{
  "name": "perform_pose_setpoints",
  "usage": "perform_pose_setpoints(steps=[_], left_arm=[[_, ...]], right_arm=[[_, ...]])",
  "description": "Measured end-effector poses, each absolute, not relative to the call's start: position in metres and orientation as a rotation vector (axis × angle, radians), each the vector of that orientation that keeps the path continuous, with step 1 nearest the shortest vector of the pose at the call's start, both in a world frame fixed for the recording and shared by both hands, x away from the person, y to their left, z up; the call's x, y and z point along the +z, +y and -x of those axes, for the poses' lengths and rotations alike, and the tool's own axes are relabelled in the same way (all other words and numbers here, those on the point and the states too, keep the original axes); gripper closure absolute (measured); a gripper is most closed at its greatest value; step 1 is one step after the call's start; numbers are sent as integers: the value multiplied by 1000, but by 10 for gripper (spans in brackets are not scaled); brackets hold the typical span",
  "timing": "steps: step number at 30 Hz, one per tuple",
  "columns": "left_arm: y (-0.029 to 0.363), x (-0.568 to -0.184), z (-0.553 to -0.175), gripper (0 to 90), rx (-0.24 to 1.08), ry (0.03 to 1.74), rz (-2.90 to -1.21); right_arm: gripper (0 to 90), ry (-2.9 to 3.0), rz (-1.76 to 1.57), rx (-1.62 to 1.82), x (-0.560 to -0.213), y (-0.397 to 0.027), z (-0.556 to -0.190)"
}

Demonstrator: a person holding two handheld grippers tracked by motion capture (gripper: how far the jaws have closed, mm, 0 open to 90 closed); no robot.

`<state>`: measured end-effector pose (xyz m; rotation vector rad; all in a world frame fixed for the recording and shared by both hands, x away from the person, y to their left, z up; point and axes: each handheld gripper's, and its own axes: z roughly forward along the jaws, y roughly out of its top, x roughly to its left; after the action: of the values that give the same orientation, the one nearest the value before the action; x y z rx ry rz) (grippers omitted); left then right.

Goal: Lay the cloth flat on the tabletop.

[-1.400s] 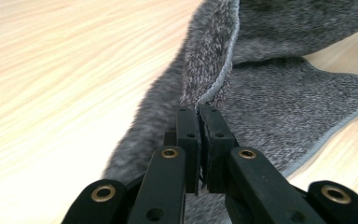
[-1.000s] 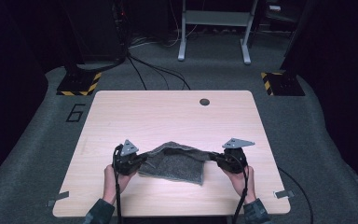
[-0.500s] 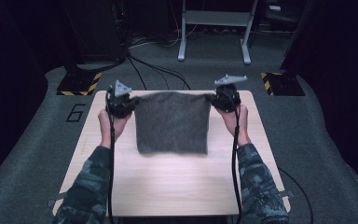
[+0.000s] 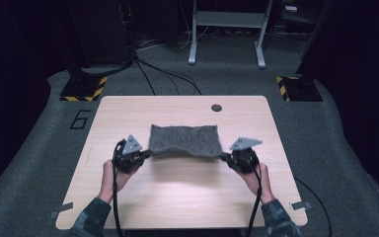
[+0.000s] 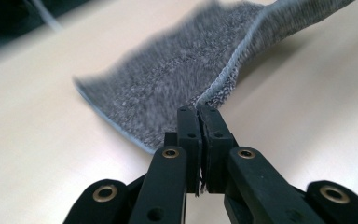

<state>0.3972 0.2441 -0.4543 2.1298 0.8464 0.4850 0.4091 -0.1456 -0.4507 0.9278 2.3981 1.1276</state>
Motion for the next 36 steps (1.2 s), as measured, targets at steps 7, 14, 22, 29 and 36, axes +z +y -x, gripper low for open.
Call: perform_pose_setpoints(steps=[7, 14, 22, 29, 36], left_arm=[[252, -481, -366, 621, 307, 865, -2169], [267, -468, -349, 337, 353, 925, -2094], [259, -466, -384, 242, 422, 993, -2078], [237, -486, -418, 177, 445, 1051, -2141], [228, -504, -430, 163, 463, 1078, -2218]], right_arm=[[571, 2496, -1061, 1180, -494, -166, -374], [304, 2428, -1054, 1290, -475, -173, -372], [150, 2354, -1057, 1291, -460, -156, -401], [62, 2423, -1049, 1090, -481, -113, -433], [16, 2495, -1101, 950, -509, -93, -449]])
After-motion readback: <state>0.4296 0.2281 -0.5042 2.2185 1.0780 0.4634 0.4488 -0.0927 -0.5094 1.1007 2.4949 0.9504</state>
